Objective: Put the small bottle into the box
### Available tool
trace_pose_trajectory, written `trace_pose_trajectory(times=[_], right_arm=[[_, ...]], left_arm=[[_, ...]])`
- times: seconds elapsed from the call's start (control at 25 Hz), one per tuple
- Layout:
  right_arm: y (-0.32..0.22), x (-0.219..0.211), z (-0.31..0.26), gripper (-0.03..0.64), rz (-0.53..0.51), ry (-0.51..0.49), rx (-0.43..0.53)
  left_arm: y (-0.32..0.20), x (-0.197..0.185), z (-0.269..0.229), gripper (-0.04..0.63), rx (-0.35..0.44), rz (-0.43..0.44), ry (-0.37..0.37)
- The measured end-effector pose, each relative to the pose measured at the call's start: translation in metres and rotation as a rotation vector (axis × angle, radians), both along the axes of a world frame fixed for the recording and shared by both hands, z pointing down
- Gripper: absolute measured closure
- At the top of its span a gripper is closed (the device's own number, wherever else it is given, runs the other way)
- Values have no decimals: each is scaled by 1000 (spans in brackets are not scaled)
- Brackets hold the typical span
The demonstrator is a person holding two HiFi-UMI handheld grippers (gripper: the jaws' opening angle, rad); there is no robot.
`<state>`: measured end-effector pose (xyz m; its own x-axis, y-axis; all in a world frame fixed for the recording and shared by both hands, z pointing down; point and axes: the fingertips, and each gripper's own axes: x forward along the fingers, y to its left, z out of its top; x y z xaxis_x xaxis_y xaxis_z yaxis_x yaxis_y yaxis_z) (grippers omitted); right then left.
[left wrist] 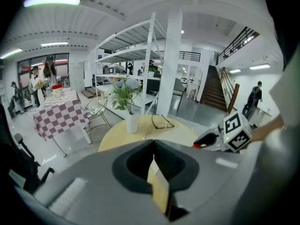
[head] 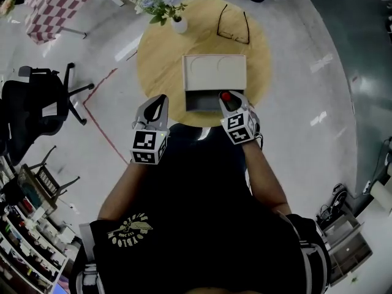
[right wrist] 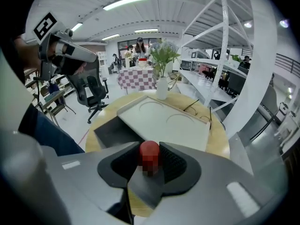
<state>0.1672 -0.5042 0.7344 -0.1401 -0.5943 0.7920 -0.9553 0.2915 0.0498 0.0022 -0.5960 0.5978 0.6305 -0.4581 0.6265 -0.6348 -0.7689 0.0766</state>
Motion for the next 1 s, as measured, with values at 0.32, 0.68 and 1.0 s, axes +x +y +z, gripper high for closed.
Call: trace_pose_trajectory(times=[0.32,0.68,1.0], right_arm=[[11,-9,-14,430,-191,-9,5],[-21,45,-216,434,-211,-248,359],[-35,82,-363,611,-174,-257,763]], left_arm=[[-7,40,-44,595,49,-55,52],[-21,90,-157,595,287,-114,227],[-13,103,-217,595,345,-197,362]])
